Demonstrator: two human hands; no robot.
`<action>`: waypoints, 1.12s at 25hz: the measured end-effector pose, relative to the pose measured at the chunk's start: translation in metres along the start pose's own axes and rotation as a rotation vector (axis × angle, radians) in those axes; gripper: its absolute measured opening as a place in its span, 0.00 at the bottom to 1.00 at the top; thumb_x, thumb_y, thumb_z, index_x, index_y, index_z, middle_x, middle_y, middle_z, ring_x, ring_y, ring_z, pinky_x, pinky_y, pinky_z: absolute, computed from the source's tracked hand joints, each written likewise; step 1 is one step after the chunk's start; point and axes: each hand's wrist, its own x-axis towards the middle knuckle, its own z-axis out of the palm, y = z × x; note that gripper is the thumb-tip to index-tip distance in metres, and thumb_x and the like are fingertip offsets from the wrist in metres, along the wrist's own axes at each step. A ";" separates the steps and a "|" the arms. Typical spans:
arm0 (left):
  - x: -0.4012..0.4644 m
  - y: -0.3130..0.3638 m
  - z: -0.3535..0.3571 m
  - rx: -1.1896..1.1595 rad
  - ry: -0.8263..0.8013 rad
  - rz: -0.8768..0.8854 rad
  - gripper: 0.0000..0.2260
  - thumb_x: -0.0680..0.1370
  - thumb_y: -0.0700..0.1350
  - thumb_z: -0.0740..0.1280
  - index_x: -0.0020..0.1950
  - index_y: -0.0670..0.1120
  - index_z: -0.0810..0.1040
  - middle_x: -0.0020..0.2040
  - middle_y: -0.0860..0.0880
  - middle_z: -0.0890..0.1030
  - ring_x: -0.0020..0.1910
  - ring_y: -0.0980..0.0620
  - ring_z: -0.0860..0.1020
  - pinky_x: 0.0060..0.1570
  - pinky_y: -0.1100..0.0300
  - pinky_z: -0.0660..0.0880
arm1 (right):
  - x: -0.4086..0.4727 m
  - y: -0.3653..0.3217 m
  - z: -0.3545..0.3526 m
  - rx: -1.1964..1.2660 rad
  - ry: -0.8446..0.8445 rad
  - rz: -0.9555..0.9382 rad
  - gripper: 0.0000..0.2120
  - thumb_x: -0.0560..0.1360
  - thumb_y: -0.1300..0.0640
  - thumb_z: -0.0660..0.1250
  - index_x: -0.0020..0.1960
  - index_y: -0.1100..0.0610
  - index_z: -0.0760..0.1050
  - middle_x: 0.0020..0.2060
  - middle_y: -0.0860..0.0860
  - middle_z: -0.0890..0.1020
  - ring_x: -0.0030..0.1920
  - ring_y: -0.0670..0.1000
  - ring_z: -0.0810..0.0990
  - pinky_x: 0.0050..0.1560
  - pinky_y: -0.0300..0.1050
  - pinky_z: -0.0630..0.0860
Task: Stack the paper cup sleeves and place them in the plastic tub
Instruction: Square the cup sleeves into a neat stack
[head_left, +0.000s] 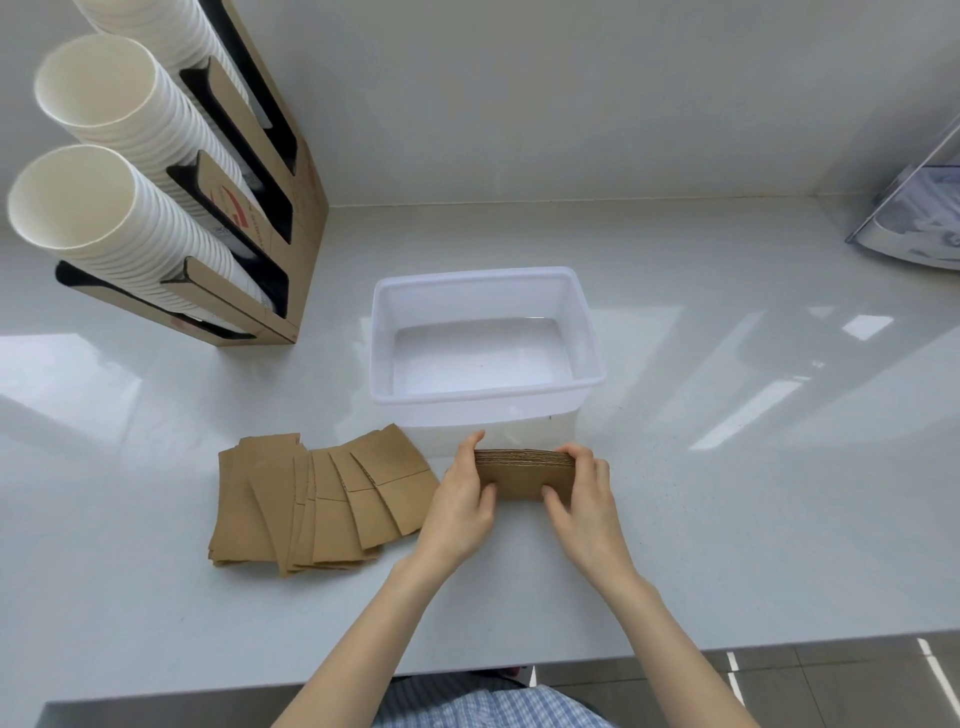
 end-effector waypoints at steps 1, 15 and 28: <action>-0.001 0.000 -0.004 -0.011 0.023 0.002 0.24 0.76 0.36 0.58 0.70 0.44 0.56 0.60 0.38 0.75 0.57 0.40 0.73 0.48 0.63 0.66 | 0.000 -0.002 -0.002 0.006 -0.002 0.006 0.20 0.75 0.62 0.62 0.65 0.58 0.62 0.53 0.51 0.65 0.52 0.54 0.72 0.50 0.38 0.65; -0.021 -0.010 -0.084 -0.427 0.059 -0.071 0.09 0.75 0.38 0.62 0.46 0.53 0.74 0.45 0.53 0.79 0.48 0.53 0.76 0.51 0.60 0.72 | 0.002 -0.056 0.023 0.139 -0.312 -0.112 0.15 0.74 0.54 0.64 0.60 0.53 0.69 0.49 0.48 0.78 0.49 0.47 0.77 0.42 0.32 0.72; -0.027 -0.044 -0.128 -0.367 0.278 -0.198 0.10 0.74 0.40 0.64 0.55 0.48 0.75 0.44 0.55 0.78 0.45 0.54 0.76 0.42 0.68 0.73 | 0.011 -0.077 0.055 0.211 -0.395 0.093 0.16 0.75 0.52 0.62 0.61 0.55 0.69 0.51 0.50 0.77 0.51 0.51 0.78 0.41 0.36 0.73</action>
